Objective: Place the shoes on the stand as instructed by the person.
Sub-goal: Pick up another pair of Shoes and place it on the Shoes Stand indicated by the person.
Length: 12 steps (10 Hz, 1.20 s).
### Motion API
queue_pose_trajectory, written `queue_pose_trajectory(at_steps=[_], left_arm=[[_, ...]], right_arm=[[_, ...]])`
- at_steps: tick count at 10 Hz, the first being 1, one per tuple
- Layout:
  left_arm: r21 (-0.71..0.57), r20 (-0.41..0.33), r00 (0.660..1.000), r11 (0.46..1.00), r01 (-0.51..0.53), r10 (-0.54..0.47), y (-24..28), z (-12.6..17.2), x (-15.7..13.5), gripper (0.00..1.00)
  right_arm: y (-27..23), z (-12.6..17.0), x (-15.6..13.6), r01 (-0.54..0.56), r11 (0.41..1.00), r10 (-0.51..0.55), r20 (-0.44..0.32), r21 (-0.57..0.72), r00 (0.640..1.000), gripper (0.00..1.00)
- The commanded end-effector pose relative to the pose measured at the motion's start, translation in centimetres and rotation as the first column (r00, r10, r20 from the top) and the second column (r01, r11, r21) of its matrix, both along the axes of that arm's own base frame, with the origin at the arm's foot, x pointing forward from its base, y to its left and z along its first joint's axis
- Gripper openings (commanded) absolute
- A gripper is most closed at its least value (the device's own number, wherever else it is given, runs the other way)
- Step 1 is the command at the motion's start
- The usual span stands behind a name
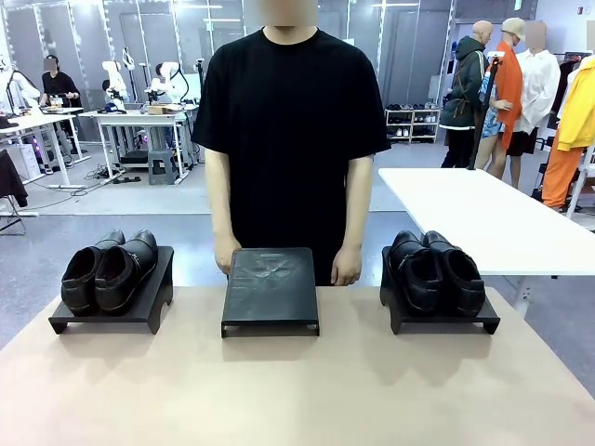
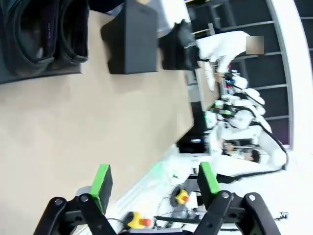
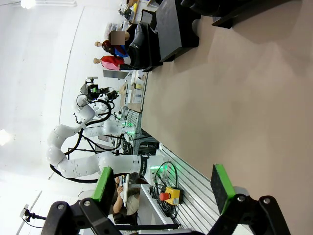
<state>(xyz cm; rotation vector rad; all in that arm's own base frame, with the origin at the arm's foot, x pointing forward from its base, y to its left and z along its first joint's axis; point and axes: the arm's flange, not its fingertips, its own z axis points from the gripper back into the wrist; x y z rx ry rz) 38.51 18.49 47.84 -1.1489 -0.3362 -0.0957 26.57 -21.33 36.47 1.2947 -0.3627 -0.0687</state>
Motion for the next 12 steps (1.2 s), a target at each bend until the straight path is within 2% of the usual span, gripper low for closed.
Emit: queue_pose_trajectory(at_steps=[1, 3, 4, 6, 7, 12], left_arm=[[-0.173, -0.007, 0.997, 0.982, 0.074, -0.077, 3.3, -2.8, 0.2, 0.89], [-0.336, 0.027, 0.995, 0.937, 0.098, -0.094, 7.0, -5.5, -1.1, 0.89], [-0.347, 0.02, 0.996, 0.934, 0.089, -0.087, 7.8, -5.9, -1.3, 0.89], [-0.327, -0.012, 0.998, 0.943, 0.054, -0.061, 7.8, -4.8, -0.2, 0.89], [-0.337, 0.001, 0.998, 0.939, 0.067, -0.07, 7.1, -6.9, -2.6, 0.89], [-0.337, 0.001, 0.998, 0.939, 0.067, -0.07, 7.1, -6.9, -2.6, 0.89]], right_arm=[[-0.4, 0.1, -0.3, -0.017, 1.0, 0.017, 0.004, -0.004, 1.0, 1.0], [-0.4, 0.1, -0.3, -0.017, 1.0, 0.017, 0.004, -0.004, 1.0, 1.0], [-0.4, 0.1, -0.3, -0.017, 1.0, 0.017, 0.004, -0.004, 1.0, 1.0], [-0.4, 0.1, -0.3, -0.017, 1.0, 0.017, 0.004, -0.004, 1.0, 1.0], [-0.4, 0.1, -0.3, -0.017, 1.0, 0.017, 0.004, -0.004, 1.0, 1.0], [-0.4, 0.1, -0.3, -0.017, 1.0, 0.017, 0.004, -0.004, 1.0, 1.0]])
